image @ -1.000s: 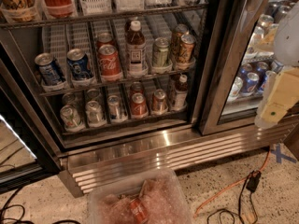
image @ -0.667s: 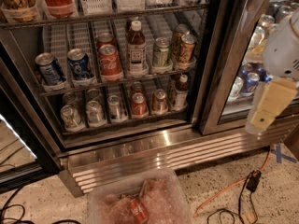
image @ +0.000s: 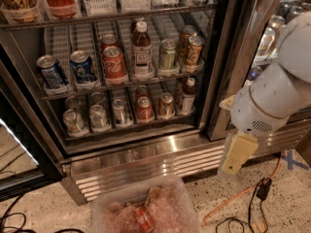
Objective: Pick redbull can from bottom shelf of fridge
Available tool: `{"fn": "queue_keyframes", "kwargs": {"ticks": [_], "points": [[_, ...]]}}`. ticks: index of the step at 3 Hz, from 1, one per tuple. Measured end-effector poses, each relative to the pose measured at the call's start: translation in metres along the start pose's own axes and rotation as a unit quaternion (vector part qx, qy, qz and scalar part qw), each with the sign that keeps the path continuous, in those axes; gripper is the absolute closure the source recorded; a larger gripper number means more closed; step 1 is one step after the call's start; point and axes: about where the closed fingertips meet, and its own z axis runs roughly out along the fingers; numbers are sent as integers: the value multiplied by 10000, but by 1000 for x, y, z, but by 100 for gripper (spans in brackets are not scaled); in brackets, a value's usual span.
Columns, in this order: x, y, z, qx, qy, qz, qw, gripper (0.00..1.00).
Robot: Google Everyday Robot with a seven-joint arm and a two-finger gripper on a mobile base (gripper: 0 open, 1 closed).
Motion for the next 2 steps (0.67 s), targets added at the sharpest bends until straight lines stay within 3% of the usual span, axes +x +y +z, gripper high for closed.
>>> {"fn": "queue_keyframes", "kwargs": {"ticks": [1, 2], "points": [[0, 0, 0, -2, -1, 0, 10000, 0], [-8, -6, 25, -154, -181, 128, 9996, 0]]}}
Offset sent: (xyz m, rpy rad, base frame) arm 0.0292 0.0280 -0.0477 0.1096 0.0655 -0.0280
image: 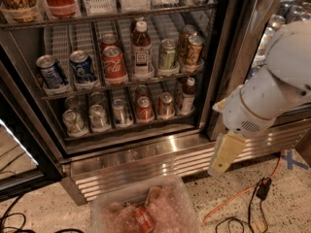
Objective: Pick redbull can from bottom shelf of fridge
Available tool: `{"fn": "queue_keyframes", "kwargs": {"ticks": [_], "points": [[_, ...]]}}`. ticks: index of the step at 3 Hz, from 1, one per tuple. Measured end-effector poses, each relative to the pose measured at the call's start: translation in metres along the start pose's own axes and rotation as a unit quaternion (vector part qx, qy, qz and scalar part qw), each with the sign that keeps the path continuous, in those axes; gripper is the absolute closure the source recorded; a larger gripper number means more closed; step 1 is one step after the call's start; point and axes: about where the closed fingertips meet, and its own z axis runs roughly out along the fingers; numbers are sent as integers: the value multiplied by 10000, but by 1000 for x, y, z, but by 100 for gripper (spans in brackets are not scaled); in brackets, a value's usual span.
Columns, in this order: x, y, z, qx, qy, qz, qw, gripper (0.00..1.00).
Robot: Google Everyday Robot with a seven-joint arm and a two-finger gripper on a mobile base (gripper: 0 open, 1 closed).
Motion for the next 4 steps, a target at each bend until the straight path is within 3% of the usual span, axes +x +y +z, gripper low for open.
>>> {"fn": "queue_keyframes", "kwargs": {"ticks": [1, 3, 4], "points": [[-28, -5, 50, -206, -317, 69, 9993, 0], [-93, -8, 138, -116, -822, 54, 9965, 0], [-93, -8, 138, -116, -822, 54, 9965, 0]]}}
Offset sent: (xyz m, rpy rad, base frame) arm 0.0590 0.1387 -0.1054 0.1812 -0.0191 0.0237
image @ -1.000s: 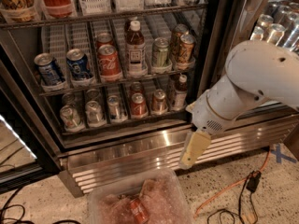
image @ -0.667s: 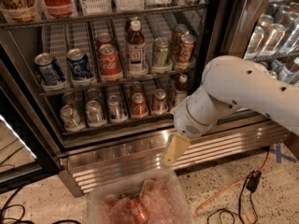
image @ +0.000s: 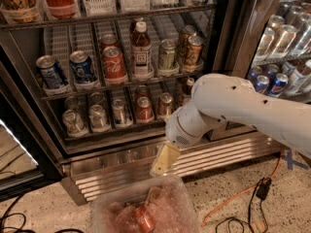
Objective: Pick redbull can from bottom shelf of fridge
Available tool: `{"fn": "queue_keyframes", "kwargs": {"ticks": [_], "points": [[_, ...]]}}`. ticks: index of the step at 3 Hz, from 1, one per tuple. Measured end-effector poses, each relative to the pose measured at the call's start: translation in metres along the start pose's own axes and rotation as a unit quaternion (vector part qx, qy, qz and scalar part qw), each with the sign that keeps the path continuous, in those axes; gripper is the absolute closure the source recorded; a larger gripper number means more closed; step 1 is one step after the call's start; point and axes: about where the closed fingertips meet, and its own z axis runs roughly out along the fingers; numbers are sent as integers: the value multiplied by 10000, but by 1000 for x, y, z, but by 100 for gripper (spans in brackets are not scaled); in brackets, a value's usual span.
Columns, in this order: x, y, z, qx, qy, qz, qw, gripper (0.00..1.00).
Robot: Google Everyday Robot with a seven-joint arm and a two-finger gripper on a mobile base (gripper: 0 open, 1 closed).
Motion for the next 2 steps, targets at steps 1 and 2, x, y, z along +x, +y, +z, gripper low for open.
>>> {"fn": "queue_keyframes", "kwargs": {"ticks": [1, 2], "points": [[0, -6, 36, -168, -123, 135, 9997, 0], [-4, -6, 86, -231, -372, 430, 9981, 0]]}}
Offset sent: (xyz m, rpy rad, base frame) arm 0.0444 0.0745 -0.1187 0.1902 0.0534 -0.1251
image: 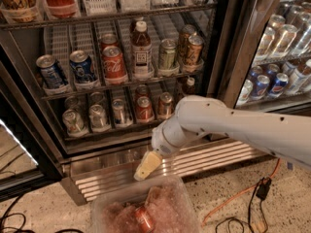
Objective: Pick redbull can from bottom shelf of fridge
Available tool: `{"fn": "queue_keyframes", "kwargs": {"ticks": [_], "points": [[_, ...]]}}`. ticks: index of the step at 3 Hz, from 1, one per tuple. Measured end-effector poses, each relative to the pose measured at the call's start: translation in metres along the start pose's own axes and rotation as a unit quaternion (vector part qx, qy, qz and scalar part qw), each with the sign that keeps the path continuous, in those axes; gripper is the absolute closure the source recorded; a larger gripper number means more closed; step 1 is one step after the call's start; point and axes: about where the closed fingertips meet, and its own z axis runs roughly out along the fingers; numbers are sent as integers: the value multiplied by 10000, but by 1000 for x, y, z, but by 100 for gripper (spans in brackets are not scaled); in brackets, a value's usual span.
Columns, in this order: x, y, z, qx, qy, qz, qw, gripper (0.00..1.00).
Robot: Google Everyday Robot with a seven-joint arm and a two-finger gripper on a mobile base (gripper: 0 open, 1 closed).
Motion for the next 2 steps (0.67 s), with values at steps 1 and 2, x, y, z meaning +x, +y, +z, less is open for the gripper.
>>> {"fn": "queue_keyframes", "kwargs": {"ticks": [1, 2], "points": [[-6, 0, 32, 255, -284, 279, 9989, 0], [-10, 2, 52, 655, -364, 437, 9962, 0]]}}
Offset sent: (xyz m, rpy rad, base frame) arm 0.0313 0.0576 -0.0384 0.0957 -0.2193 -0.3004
